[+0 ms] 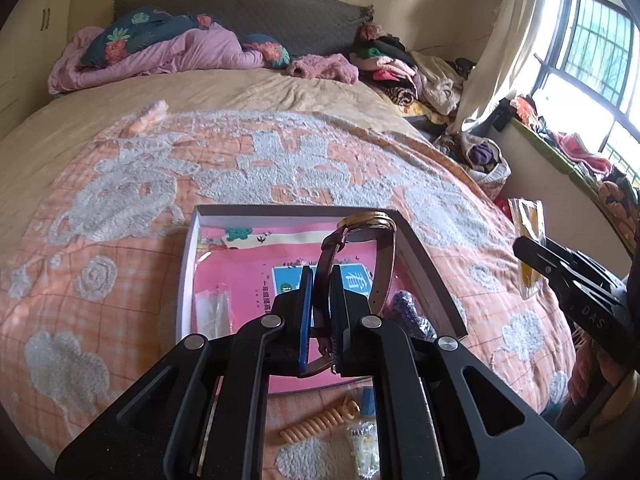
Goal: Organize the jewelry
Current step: 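Lower the strap and earring bag into the grey box and open both tools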
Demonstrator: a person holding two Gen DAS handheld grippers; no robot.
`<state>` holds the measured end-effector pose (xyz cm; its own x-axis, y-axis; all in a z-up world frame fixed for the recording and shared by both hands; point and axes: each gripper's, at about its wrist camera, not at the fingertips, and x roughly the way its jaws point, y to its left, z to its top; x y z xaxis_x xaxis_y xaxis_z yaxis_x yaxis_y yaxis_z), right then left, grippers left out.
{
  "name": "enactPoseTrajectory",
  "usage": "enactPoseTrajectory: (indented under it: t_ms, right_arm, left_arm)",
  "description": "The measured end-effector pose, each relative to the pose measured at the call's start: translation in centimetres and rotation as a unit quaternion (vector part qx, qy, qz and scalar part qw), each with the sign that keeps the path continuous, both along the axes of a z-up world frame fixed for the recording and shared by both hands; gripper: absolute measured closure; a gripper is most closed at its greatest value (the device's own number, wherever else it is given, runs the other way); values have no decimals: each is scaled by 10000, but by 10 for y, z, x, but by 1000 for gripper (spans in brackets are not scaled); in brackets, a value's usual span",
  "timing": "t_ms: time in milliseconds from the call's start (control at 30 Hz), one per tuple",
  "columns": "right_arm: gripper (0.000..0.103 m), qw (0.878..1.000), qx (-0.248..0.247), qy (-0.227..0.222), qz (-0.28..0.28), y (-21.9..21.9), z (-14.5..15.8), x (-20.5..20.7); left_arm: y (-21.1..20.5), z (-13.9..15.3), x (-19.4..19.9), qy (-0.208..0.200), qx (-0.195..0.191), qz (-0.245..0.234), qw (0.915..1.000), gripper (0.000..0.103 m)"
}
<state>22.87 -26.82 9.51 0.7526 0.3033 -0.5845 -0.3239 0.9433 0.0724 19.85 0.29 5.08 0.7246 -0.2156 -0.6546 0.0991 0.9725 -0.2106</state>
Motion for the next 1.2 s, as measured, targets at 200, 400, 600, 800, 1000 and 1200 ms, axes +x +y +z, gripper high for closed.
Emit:
enactPoseTrajectory:
  t_ms: [200, 400, 600, 800, 1000, 1200]
  right_arm:
    - [67, 9998, -125, 174, -9, 6, -19, 17]
    - [67, 9988, -243, 413, 36, 14, -41, 31]
    - [67, 9974, -352, 623, 61, 21, -61, 44]
    - [67, 9955, -446, 830, 56, 27, -80, 54]
    - [67, 9933, -548, 1012, 41, 32, -97, 63]
    - [64, 9917, -567, 1154, 30, 34, -107, 70]
  left_arm:
    - [-9, -19, 11, 177, 101, -96, 9997, 100]
    - [-13, -36, 19, 332, 189, -173, 9991, 100]
    - [-14, -50, 24, 472, 243, -204, 9984, 100]
    - [-12, -62, 27, 598, 257, -175, 9977, 96]
    - [-6, -68, 30, 650, 238, -122, 9975, 95]
    - [-4, -68, 29, 667, 237, -82, 9975, 95]
